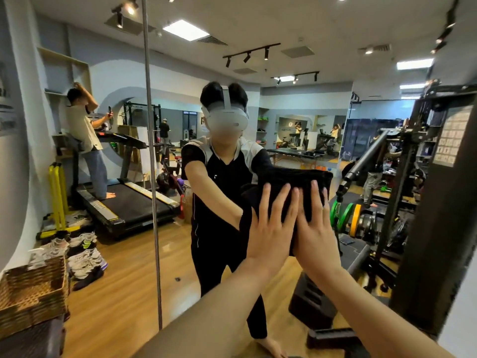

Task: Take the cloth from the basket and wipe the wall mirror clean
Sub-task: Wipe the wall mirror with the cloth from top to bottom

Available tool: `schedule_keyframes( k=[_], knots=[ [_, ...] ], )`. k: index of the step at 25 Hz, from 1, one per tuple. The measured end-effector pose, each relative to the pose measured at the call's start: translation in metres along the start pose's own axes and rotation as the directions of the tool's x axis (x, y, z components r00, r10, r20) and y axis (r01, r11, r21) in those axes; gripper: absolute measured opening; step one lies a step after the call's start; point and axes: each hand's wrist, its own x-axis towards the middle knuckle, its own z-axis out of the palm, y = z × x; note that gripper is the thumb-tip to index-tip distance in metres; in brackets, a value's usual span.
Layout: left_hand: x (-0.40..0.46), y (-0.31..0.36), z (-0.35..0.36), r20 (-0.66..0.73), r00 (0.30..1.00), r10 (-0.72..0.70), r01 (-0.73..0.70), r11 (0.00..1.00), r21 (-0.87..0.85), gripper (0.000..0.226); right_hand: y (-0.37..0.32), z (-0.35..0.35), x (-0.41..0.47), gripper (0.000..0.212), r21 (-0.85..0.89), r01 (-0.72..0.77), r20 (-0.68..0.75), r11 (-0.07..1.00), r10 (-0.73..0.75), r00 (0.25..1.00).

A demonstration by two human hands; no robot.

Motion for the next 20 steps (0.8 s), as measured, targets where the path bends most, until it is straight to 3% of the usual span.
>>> schedule_keyframes(
  k=[2, 5, 10, 14, 20],
  knots=[
    [0.042, -0.017, -0.020, -0.012, 0.995, 0.102, -0.101, 0.995, 0.008, 0.082, -0.010, -0.005, 0.043, 0.072, -0.052, -0.005, -0.035, 0.999, 0.003, 0.999],
    [0.091, -0.060, -0.060, -0.082, 0.987, 0.137, -0.139, 0.990, -0.008, 0.069, -0.038, -0.009, 0.112, 0.073, 0.013, -0.158, -0.082, 0.987, 0.159, 0.984],
    [0.107, -0.171, -0.122, -0.228, 0.971, 0.068, -0.059, 0.997, 0.047, 0.074, -0.144, -0.020, 0.191, 0.069, 0.154, -0.052, -0.222, 0.987, 0.086, 0.971],
    [0.051, -0.228, -0.133, -0.253, 0.967, -0.005, 0.028, 0.996, 0.088, 0.075, -0.205, 0.003, 0.171, 0.077, 0.191, 0.050, -0.200, 0.980, -0.011, 0.980],
    [-0.036, -0.214, -0.082, -0.242, 0.970, 0.009, 0.017, 0.994, 0.109, 0.064, -0.192, 0.048, 0.087, 0.069, 0.153, 0.184, -0.158, 0.971, -0.160, 0.974]
  ],
)
